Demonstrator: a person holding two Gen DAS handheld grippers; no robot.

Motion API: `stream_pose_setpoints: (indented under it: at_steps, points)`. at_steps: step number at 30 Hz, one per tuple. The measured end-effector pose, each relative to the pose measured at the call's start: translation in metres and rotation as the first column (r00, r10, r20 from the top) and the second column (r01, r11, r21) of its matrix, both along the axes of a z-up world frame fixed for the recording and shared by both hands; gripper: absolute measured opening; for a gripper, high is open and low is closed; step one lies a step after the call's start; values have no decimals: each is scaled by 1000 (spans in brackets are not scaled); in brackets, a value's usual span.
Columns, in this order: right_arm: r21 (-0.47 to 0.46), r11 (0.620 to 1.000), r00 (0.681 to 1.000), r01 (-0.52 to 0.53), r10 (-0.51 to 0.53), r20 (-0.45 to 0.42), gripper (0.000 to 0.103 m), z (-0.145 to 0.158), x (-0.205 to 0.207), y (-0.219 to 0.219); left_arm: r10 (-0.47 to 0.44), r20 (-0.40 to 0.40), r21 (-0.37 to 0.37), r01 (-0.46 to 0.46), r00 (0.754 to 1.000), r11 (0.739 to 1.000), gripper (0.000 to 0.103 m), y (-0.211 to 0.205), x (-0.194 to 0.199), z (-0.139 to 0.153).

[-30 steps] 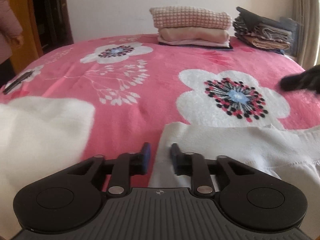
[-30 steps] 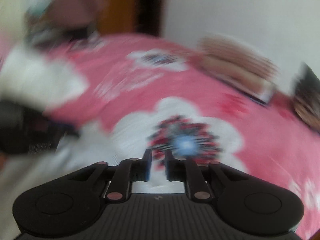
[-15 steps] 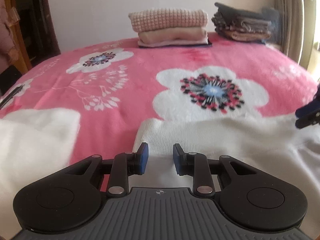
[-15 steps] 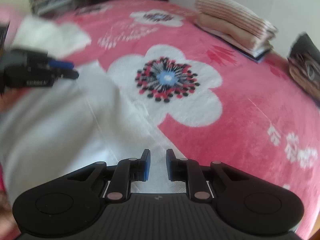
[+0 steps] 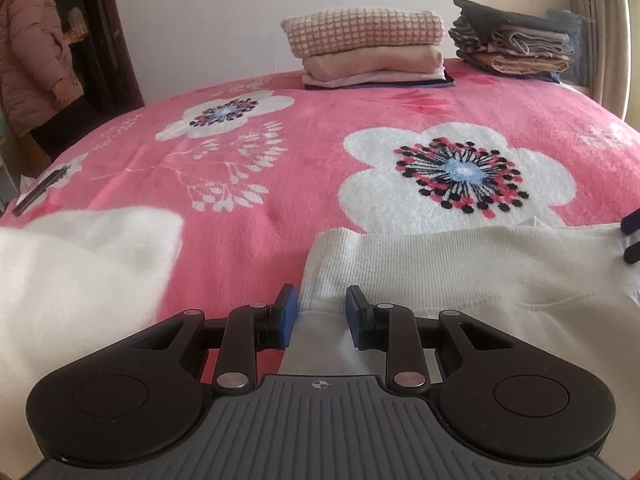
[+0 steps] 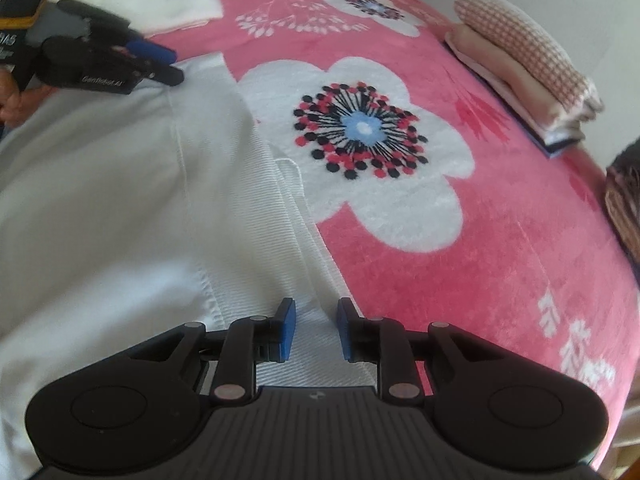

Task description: Fold clothes

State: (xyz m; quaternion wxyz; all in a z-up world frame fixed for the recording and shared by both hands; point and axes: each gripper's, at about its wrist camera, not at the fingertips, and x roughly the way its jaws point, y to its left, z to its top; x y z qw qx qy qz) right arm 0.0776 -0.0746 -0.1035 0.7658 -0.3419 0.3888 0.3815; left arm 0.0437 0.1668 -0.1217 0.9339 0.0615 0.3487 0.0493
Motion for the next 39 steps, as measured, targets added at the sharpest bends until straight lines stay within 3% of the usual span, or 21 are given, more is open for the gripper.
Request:
stream_pose_setpoints:
  at_steps: [5, 7, 13, 18, 21, 24, 28, 31, 34, 35, 37, 39]
  points:
    - [-36, 999, 999, -22, 24, 37, 17, -3, -7, 4, -3, 2, 1, 3, 1000, 1000, 27, 0, 1, -1]
    - [-41, 999, 999, -17, 19, 51, 2, -2, -8, 5, -3, 4, 2, 3, 1000, 1000, 27, 0, 1, -1]
    - [-21, 999, 985, 28, -24, 171, 1, 14, -16, 4, 0, 8, 1, 0, 1000, 1000, 27, 0, 1, -2]
    - [-24, 992, 978, 121, -115, 176, 1, -5, -1, 2, -4, 11, 15, 4, 1000, 1000, 27, -2, 2, -3]
    - [40, 954, 945, 298, -301, 126, 2, -9, 25, -18, -3, 12, 14, 3, 1000, 1000, 27, -1, 1, -2]
    - [179, 865, 877, 468, -480, 26, 3, 14, 45, -56, -3, 14, 14, 3, 1000, 1000, 27, -1, 2, -2]
    - [275, 765, 798, 582, -603, -11, 6, 55, 43, -117, -2, 14, 19, 1, 1000, 1000, 27, -2, 3, -3]
    - [266, 731, 765, 628, -643, -39, 17, 68, 29, -151, -1, 14, 22, 0, 1000, 1000, 27, -3, 3, -3]
    - [230, 738, 766, 634, -640, -58, 31, 64, 7, -165, 1, 14, 25, -2, 1000, 1000, 28, -4, 2, -2]
    - [221, 749, 774, 624, -631, -46, 31, 63, -1, -165, 1, 13, 27, -1, 1000, 1000, 28, -4, 3, -2]
    - [214, 791, 810, 574, -587, 0, 31, 61, -18, -159, 0, 12, 31, 0, 1000, 1000, 28, -4, 3, -2]
    - [169, 865, 871, 472, -488, 66, 34, 55, -29, -143, -2, 12, 36, 2, 1000, 999, 28, -5, 3, -3]
